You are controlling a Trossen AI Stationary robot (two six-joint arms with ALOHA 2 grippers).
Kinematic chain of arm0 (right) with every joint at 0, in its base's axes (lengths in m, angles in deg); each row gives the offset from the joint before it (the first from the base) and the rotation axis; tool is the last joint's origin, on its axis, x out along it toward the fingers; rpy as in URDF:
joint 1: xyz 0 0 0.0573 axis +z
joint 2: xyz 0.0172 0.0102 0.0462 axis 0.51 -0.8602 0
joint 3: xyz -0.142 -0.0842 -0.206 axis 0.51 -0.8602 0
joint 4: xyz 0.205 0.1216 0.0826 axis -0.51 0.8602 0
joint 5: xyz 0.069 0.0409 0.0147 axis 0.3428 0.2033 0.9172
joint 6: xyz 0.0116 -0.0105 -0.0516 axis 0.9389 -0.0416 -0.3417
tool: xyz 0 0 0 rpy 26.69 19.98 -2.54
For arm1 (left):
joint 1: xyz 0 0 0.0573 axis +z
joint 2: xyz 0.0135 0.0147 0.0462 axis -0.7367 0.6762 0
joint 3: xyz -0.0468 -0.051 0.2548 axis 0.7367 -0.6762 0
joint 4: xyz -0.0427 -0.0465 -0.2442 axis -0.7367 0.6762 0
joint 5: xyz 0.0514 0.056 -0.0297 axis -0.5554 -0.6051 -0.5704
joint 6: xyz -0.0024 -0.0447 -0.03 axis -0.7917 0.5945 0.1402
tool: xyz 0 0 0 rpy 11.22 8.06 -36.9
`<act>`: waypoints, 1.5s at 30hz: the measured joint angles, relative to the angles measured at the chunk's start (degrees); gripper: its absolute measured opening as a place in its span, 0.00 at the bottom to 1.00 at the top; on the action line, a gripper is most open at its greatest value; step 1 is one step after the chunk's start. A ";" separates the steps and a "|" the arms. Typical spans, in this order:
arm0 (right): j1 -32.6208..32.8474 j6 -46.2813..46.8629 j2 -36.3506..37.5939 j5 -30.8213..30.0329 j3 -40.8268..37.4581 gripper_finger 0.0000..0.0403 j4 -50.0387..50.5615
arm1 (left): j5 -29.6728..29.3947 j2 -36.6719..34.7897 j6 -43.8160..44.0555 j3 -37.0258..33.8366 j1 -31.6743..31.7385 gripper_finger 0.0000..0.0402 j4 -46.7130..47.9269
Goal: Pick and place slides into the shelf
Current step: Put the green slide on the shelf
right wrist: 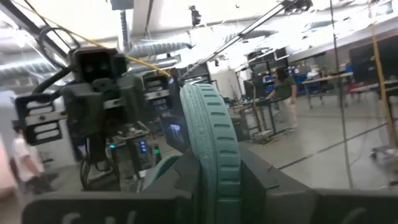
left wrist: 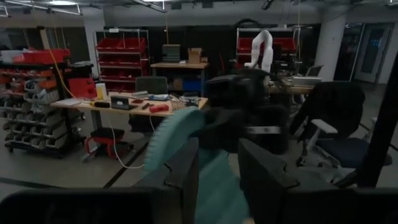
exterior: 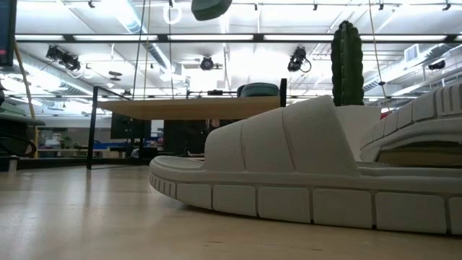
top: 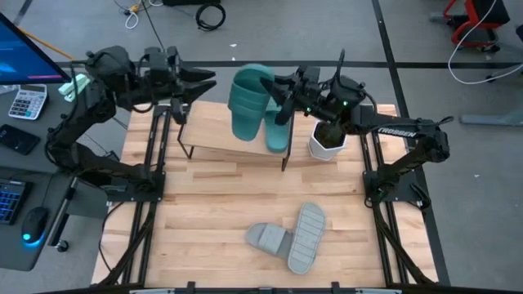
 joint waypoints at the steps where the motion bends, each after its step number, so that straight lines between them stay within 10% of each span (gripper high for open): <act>1: -1.50 1.27 0.00 1.97 0.00 0.18 0.02 | 0.00 -0.31 0.19 0.00 0.00 0.29 0.45; 26: -41.66 22.10 -10.83 52.26 20.56 0.15 20.28 | -0.18 -0.53 5.95 -0.02 0.00 0.26 7.02; 45: -45.73 38.48 -26.87 55.09 21.20 0.14 9.81 | -10.05 -0.51 6.98 -0.04 0.11 0.25 7.04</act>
